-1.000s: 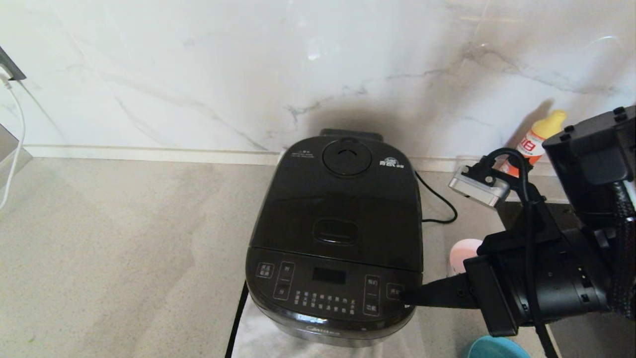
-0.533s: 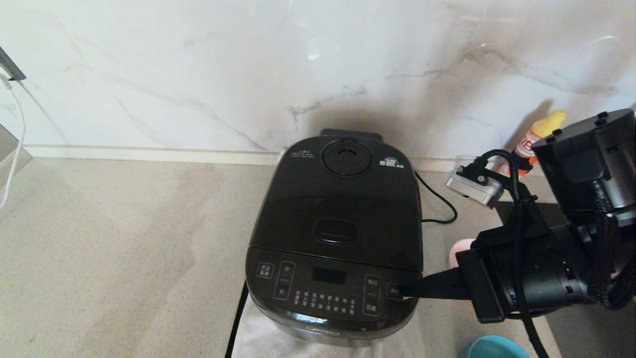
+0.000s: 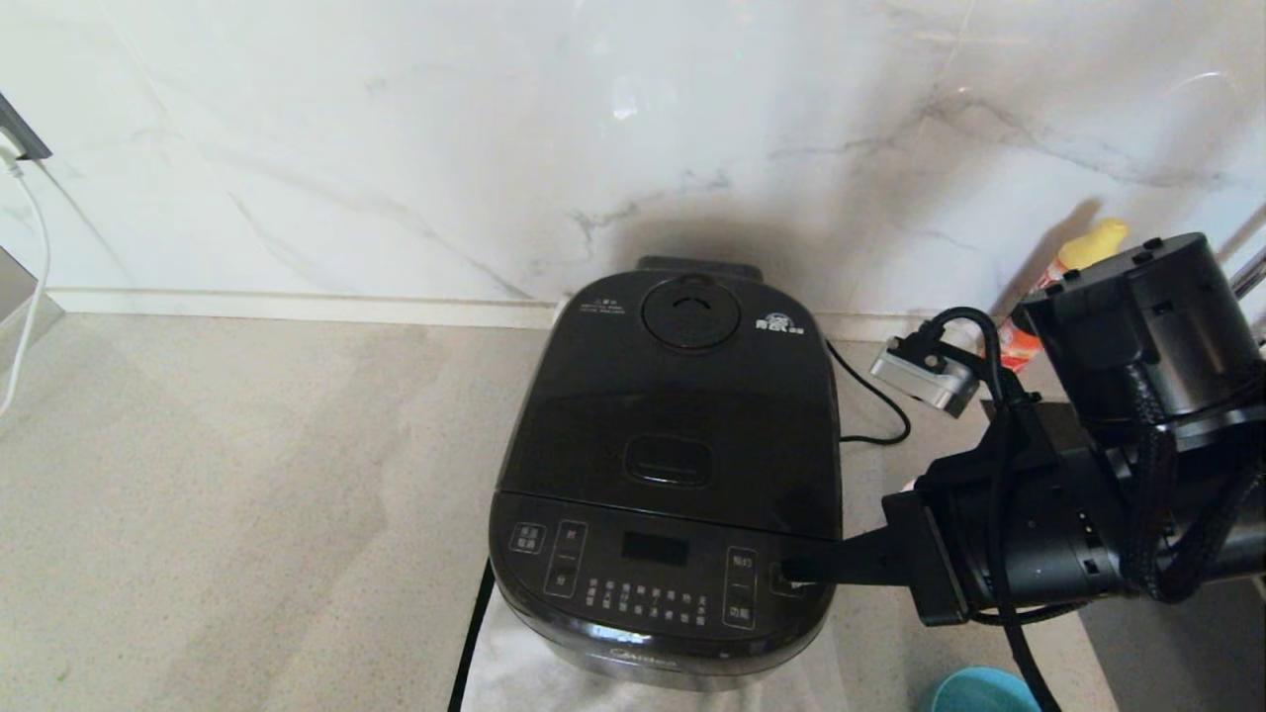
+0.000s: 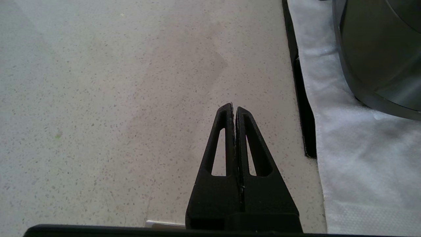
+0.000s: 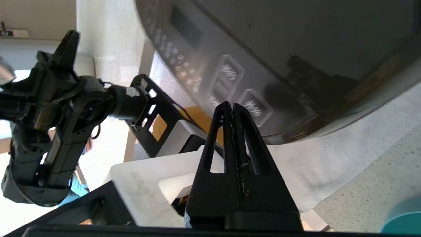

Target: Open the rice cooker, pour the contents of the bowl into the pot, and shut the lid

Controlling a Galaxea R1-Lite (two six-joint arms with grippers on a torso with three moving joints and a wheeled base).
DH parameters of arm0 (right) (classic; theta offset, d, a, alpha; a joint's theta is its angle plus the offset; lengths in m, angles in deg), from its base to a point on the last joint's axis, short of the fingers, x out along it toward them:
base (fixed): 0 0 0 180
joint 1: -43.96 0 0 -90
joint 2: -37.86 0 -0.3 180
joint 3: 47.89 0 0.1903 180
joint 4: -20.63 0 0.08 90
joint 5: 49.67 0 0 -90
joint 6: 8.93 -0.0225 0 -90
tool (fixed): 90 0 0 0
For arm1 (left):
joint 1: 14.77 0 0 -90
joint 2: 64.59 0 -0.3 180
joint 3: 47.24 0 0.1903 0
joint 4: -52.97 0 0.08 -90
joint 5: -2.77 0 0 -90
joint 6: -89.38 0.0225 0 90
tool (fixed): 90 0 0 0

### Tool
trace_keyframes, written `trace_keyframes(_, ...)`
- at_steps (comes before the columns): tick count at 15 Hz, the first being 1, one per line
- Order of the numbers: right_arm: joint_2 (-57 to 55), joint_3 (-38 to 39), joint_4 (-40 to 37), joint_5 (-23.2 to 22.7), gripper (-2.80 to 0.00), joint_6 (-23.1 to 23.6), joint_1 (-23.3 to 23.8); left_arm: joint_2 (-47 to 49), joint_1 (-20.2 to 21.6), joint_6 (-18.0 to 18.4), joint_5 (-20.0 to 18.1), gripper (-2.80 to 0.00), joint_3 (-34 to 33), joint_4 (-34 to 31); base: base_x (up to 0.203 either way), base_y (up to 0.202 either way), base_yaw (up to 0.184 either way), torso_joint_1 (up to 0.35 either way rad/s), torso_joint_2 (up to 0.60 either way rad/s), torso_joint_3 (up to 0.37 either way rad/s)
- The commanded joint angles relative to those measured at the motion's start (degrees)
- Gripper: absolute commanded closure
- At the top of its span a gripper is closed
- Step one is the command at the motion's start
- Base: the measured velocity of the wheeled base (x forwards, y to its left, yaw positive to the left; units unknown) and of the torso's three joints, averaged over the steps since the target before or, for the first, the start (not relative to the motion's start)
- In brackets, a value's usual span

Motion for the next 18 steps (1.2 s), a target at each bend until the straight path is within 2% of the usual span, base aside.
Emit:
trace_keyframes(1,-0.8,0.2,0.0,-0.2,0.0,-0.2,0.6,0.1,0.0,0.0,0.0,0.0,0.0,0.0,0.0,0.0,0.0,0.0,0.0,0.0)
trace_keyframes(18,-3.9,0.7,1.7,-0.3,0.0,-0.2,0.6,0.1,0.0,0.0,0.0,0.0,0.0,0.0,0.0,0.0,0.0,0.0,0.0,0.0)
